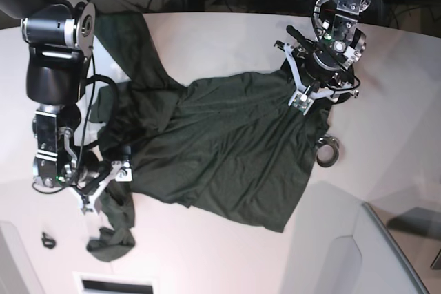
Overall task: Layout the t-shirt on the table in an organized manner, then fold the t-shirt properly
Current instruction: 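Pull the shirt edge with the right gripper to spread it flat, then release the shirt with the left gripper and lift it away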
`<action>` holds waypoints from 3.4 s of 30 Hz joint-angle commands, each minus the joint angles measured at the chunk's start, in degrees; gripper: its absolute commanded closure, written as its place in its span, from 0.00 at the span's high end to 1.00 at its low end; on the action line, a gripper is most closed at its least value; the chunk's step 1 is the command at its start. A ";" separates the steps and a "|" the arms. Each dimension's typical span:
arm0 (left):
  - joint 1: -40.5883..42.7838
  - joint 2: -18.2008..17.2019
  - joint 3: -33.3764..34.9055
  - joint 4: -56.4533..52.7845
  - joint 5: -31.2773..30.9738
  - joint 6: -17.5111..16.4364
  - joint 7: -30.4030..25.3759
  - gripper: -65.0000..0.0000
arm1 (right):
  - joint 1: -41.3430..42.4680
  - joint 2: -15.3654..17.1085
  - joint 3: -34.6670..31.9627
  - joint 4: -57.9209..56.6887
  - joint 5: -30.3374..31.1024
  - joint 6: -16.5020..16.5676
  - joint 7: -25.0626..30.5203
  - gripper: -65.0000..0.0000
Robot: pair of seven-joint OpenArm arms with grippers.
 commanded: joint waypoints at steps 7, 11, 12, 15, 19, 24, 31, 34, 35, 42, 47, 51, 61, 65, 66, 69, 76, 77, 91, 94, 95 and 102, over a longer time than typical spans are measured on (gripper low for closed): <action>-0.54 -0.48 -0.26 -2.20 0.14 0.52 -0.94 0.49 | 0.60 0.99 0.48 0.14 0.38 0.02 0.67 0.47; -0.63 -0.83 -0.26 -3.08 0.14 0.52 -0.94 0.49 | -0.45 3.10 1.71 0.23 0.38 0.02 0.41 0.06; -0.63 -0.83 -0.26 -3.17 0.14 0.52 -0.94 0.49 | -0.80 3.63 3.38 0.41 0.38 0.02 0.32 0.03; -0.63 -0.83 -0.26 -3.17 0.14 0.52 -0.94 0.49 | -1.95 5.56 9.01 0.67 0.38 0.02 0.23 0.03; -0.54 -0.83 -0.26 -3.17 0.14 0.52 -0.94 0.49 | -4.14 8.55 16.13 1.11 0.38 0.10 0.23 0.03; -0.54 -0.83 -0.26 -2.99 0.14 0.52 -0.94 0.49 | -9.68 9.43 22.90 9.46 0.38 0.10 -0.21 0.02; -0.54 -0.56 -0.26 -2.38 0.14 0.52 -0.94 0.49 | -11.26 9.34 25.18 9.29 0.29 -0.25 -1.17 0.03; -0.37 -0.48 -0.26 0.70 0.05 0.44 -0.94 0.49 | -9.77 9.43 28.88 8.94 0.20 -0.25 -1.61 0.03; -0.19 -0.48 -0.26 2.19 -0.12 0.44 -0.85 0.49 | -9.77 9.43 29.58 9.37 0.20 -0.25 -1.61 0.03; -0.01 1.02 -0.26 10.28 -0.21 0.44 -0.85 0.49 | -12.32 6.27 24.48 24.06 0.38 7.31 -8.82 0.23; -9.68 4.45 0.45 -1.32 0.05 0.44 -0.85 0.49 | -12.32 4.77 11.82 23.18 0.38 14.61 -7.94 0.24; -17.77 8.23 0.53 -13.10 0.14 0.52 -1.02 0.49 | -5.37 4.95 8.39 6.03 0.29 14.61 -2.32 0.24; -27.79 9.46 0.62 -33.06 0.31 0.70 -2.34 0.49 | -0.63 11.81 8.39 -16.65 0.12 6.79 10.96 0.24; -32.72 10.43 0.62 -42.46 0.23 5.62 -9.02 0.49 | 2.10 15.76 8.04 -23.77 0.12 0.37 18.52 0.24; -34.30 10.69 0.62 -45.45 0.23 6.94 -10.61 0.49 | 2.98 16.73 8.04 -25.35 0.12 0.37 20.45 0.25; -39.66 11.13 0.53 -55.21 -0.04 7.47 -16.50 0.49 | 6.49 18.66 7.95 -30.27 0.12 0.19 25.64 0.25; -51.53 12.80 -0.17 -73.06 -0.21 11.86 -27.13 0.49 | 13.79 21.04 7.87 -35.90 0.12 0.10 32.32 0.25; -52.41 12.89 -0.17 -73.32 -0.21 13.36 -27.31 0.49 | 14.23 21.56 7.87 -35.81 0.12 0.10 32.32 0.24; -30.34 6.38 0.01 -12.13 -24.13 10.02 3.37 0.49 | -12.93 9.17 32.75 32.94 5.74 14.35 -10.49 0.31; -20.67 2.60 -0.17 -1.41 -24.13 10.02 4.51 0.49 | -19.26 4.86 33.98 36.98 8.73 17.07 -15.59 0.59; -17.77 0.76 -0.17 0.79 -24.13 10.02 4.43 0.49 | -20.76 3.89 33.98 36.72 9.61 17.95 -15.50 0.70; -1.42 -4.87 -12.21 9.40 -24.65 9.58 4.34 0.49 | -24.89 0.55 34.15 32.23 15.33 19.88 -14.18 0.81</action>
